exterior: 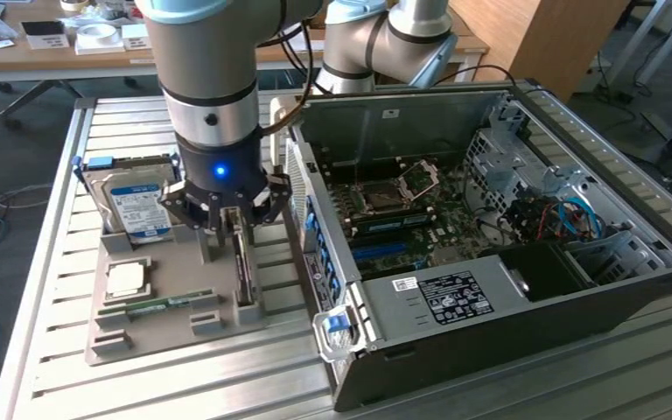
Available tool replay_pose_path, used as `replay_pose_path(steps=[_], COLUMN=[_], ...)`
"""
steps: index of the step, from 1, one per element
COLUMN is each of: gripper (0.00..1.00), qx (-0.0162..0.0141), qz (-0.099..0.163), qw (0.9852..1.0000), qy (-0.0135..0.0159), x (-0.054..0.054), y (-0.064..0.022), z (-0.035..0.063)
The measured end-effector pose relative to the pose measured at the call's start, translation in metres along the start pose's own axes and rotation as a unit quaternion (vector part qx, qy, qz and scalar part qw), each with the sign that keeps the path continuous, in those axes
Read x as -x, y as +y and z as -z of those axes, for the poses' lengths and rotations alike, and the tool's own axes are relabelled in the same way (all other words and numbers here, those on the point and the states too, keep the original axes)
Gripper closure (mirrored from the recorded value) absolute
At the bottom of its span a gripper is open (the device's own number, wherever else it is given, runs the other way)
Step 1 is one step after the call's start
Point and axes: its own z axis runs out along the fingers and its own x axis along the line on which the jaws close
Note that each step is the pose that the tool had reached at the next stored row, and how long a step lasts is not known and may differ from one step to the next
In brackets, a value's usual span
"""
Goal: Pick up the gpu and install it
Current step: 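Pick up the gpu and move the gpu toward the slot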
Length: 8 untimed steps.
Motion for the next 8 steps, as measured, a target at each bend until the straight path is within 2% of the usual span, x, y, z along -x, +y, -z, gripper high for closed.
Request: replay_pose_path(steps=[8], gripper=[0.58], qx=[0.0001], qz=[0.004], qw=[1.0000], qy=[0.0001], x=[0.0003], y=[-0.0002], z=[-0.0062])
